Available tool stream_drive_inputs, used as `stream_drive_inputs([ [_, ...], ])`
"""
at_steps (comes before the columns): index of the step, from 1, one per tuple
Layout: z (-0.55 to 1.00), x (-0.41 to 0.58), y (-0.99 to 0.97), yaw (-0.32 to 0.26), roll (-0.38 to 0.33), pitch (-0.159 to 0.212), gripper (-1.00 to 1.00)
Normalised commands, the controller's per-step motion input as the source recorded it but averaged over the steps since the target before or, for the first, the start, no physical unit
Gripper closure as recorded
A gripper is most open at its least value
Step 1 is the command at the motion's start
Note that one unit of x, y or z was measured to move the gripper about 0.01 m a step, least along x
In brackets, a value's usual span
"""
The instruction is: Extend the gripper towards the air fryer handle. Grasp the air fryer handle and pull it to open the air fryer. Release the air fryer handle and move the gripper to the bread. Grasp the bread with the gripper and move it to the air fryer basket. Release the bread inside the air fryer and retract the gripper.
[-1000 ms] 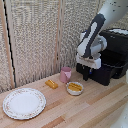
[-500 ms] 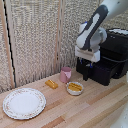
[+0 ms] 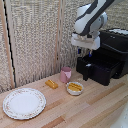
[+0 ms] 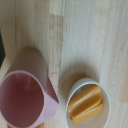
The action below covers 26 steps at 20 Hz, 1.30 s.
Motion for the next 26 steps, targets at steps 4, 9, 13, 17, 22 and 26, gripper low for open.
stream_drive_inputs([
  [4, 0.06, 0.369, 0.02, 0.288, 0.183, 0.000, -1.00],
  [9, -0.01, 0.269, 0.24, 0.196, 0.247, 0.000, -1.00],
  [13, -0.07, 0.203, 0.64, 0.076, 0.222, 0.002, -1.00],
  [17, -0.15, 0.189, 0.88, 0.032, 0.141, 0.026, -1.00],
  [22, -0.23, 0.242, 0.99, 0.046, 0.012, 0.106, -1.00],
  [26, -0.10, 0.158, 0.78, 0.100, -0.058, 0.199, -1.00],
])
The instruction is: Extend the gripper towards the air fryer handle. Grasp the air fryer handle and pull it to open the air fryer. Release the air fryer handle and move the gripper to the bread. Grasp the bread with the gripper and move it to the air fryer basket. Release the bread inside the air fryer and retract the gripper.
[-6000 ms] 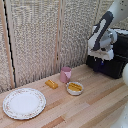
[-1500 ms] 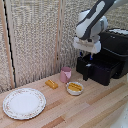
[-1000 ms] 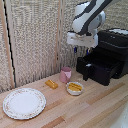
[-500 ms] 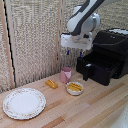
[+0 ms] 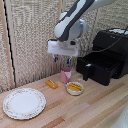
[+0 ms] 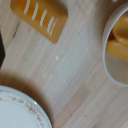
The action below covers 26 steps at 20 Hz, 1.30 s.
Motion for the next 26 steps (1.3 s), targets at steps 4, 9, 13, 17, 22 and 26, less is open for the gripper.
stream_drive_inputs([
  [4, -0.08, 0.032, 0.34, 0.211, -0.112, 0.215, -1.00],
  [9, -0.04, 0.000, 0.01, 0.301, -0.141, 0.134, -1.00],
  [13, -0.05, 0.012, -0.08, 0.318, -0.150, 0.024, -1.00],
  [17, -0.08, 0.125, -0.12, 0.316, -0.116, 0.000, -1.00],
  [22, -0.17, 0.423, -0.06, 0.262, -0.059, 0.000, -1.00],
  [26, -0.22, 0.602, -0.06, 0.172, 0.000, 0.000, -1.00],
])
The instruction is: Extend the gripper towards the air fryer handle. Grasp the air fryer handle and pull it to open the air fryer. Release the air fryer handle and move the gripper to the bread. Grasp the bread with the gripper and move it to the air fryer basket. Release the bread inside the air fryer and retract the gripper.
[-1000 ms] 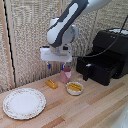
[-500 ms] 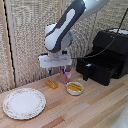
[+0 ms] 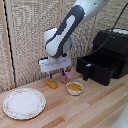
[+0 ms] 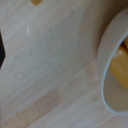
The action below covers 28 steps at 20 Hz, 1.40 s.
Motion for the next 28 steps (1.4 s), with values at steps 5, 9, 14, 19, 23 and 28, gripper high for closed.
stream_drive_inputs([
  [5, -0.17, 0.613, -0.07, 0.151, -0.001, 0.001, -1.00],
  [9, -0.17, 0.542, -0.02, 0.151, -0.006, 0.018, -1.00],
  [14, -0.21, 0.277, 0.00, 0.140, 0.000, 0.059, -1.00],
  [19, -0.19, 0.085, 0.00, 0.091, -0.048, 0.077, -1.00],
  [23, -0.11, 0.065, 0.00, 0.043, -0.034, 0.033, 1.00],
  [28, 0.00, 0.000, 0.00, 0.009, 0.000, 0.000, 1.00],
])
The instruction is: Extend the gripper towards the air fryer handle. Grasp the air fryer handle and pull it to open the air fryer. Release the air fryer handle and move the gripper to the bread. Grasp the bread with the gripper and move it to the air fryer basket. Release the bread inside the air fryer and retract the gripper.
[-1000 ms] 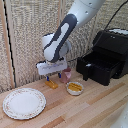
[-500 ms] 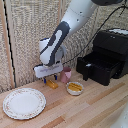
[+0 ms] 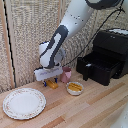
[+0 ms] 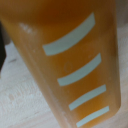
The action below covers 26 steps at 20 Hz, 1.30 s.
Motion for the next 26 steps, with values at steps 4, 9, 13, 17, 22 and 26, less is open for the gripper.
stream_drive_inputs([
  [4, 0.00, 0.009, -0.01, 0.024, 0.001, 0.006, 1.00],
  [9, 0.34, 0.031, 0.04, 0.015, 0.012, 0.000, 1.00],
  [13, 1.00, 0.009, 0.17, -0.121, -0.003, 0.000, 1.00],
  [17, 1.00, 0.079, 0.20, -0.176, -0.018, -0.003, 1.00],
  [22, 1.00, -0.025, 0.18, -0.187, -0.032, -0.008, 1.00],
  [26, 1.00, -0.467, 0.10, -0.167, -0.005, -0.057, 1.00],
])
